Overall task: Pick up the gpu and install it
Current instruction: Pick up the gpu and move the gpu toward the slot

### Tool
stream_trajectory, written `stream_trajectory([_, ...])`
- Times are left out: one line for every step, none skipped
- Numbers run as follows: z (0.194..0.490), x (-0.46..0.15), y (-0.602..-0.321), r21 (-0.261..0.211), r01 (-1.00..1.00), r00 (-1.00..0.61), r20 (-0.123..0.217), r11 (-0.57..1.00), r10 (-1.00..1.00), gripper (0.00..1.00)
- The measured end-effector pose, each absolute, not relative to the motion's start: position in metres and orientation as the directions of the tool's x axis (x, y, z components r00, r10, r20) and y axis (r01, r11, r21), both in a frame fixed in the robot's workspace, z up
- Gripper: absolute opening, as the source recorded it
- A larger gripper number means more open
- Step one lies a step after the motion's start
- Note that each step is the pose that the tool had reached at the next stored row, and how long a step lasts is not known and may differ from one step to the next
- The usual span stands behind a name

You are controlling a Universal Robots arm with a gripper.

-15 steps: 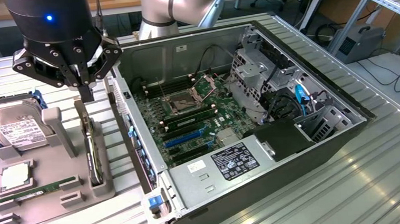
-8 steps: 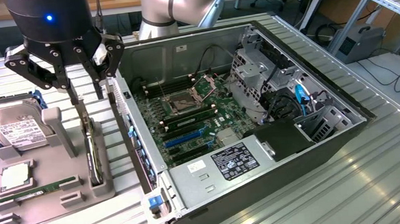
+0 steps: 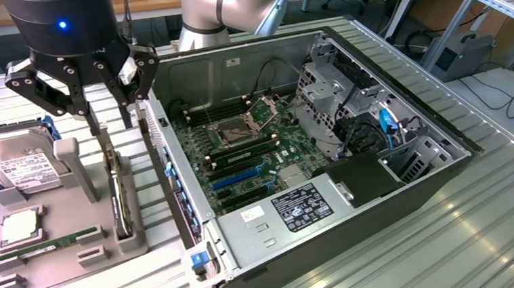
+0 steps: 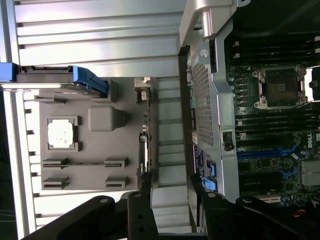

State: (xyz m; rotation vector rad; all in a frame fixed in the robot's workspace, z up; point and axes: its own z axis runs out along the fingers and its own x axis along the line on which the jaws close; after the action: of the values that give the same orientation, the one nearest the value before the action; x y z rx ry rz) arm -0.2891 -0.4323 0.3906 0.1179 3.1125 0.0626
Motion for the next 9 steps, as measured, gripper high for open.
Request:
stream_trajectory([0.3904,-0.2893,-0.4323,0.041,0.075,-0.997,-0.025,0.996,0.076,0.42])
stream_trajectory([0.3901,-0.2895,-0.4323,0.041,0.075,-0.997,-0.025,0.996,0.076,0.42])
stream_trajectory([0.3899,-0.2897,-0.4323,0.041,0.075,-0.997,-0.025,0.996,0.076,0.42])
stream_trajectory([0.3896,-0.2899,-0.4323,0.041,0.075,-0.997,-0.025,0.996,0.076,0.42])
stream_trajectory([0.3893,-0.2901,-0.4323,0.041,0.075,-0.997,-0.025,0.996,0.076,0.42])
stream_trajectory([0.3889,-0.2901,-0.4322,0.041,0.075,-0.997,-0.025,0.996,0.076,0.42])
stream_trajectory([0.3886,-0.2903,-0.4323,0.041,0.075,-0.997,-0.025,0.996,0.076,0.42])
stream_trajectory([0.3883,-0.2903,-0.4323,0.041,0.075,-0.997,-0.025,0.996,0.076,0.42])
stream_trajectory([0.388,-0.2904,-0.4323,0.041,0.075,-0.997,-0.025,0.996,0.076,0.42])
